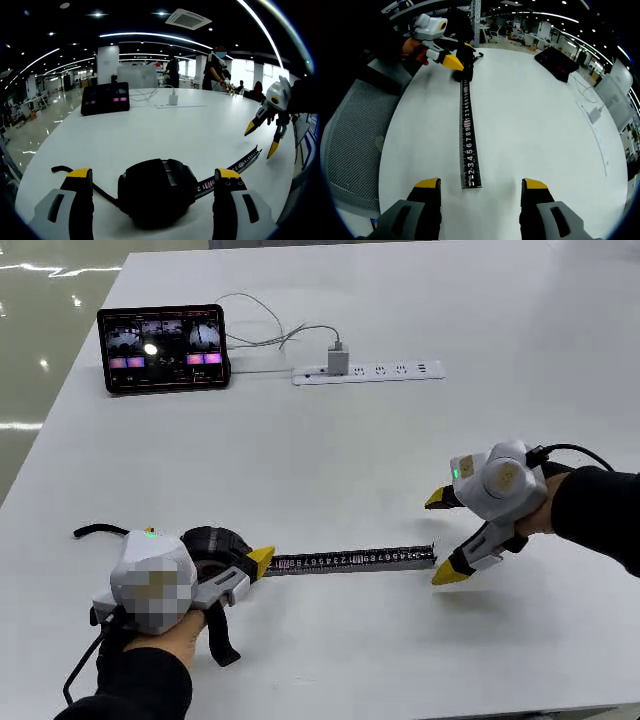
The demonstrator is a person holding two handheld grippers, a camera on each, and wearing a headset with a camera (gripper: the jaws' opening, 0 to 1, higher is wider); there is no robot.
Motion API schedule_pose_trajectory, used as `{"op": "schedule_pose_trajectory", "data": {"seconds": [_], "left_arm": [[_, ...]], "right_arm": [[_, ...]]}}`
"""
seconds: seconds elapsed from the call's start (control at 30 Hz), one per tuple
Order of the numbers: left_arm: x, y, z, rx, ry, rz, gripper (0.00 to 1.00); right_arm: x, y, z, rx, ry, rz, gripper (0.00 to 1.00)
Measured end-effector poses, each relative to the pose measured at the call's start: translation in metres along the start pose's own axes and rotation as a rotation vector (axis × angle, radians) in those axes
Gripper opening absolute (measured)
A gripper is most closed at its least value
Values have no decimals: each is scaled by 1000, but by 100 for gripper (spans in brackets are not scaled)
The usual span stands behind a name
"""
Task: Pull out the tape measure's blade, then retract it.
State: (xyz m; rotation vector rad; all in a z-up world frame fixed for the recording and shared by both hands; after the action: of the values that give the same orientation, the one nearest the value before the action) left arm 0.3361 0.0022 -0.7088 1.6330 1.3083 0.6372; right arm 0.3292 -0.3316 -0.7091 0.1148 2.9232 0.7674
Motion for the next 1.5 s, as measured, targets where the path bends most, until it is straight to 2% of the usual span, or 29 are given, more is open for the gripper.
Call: {"op": "schedule_pose_trajectory", "data": {"seconds": [0.1, 0.23, 0.4, 0.9, 1.1, 1.27, 1.5], "left_arm": [[1, 0, -1, 10, 6, -24, 99], [1, 0, 0, 15, 10, -24, 99], [0, 0, 0, 17, 9, -28, 99], [0, 1, 1, 9, 20, -24, 99], [0, 1, 2, 8, 19, -26, 99], [0, 1, 2, 7, 19, -26, 95], [2, -4, 3, 45, 28, -43, 85]], "right_arm": [[3, -1, 1, 4, 20, -11, 50], [4, -3, 2, 11, 35, -17, 36], [4, -4, 3, 12, 36, -23, 29], [5, -6, 7, 30, 40, -52, 14], [5, -6, 10, 35, 41, -43, 13], [6, -6, 11, 31, 42, -39, 12], [5, -3, 13, 56, 57, -33, 11]]}}
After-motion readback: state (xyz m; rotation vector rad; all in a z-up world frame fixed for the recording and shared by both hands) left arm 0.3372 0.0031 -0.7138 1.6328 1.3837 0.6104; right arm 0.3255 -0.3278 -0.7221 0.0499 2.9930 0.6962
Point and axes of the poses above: the centre of the closed fingertips' face, and the gripper's own axes: z roughly forward along the fingers, x roughly to its left, y roughly out of its top, the point moved 8 cm from there along -z, roughly backward along the fingers, and after that the axes turned 8 degrees about -z, right-handed, at the moved point
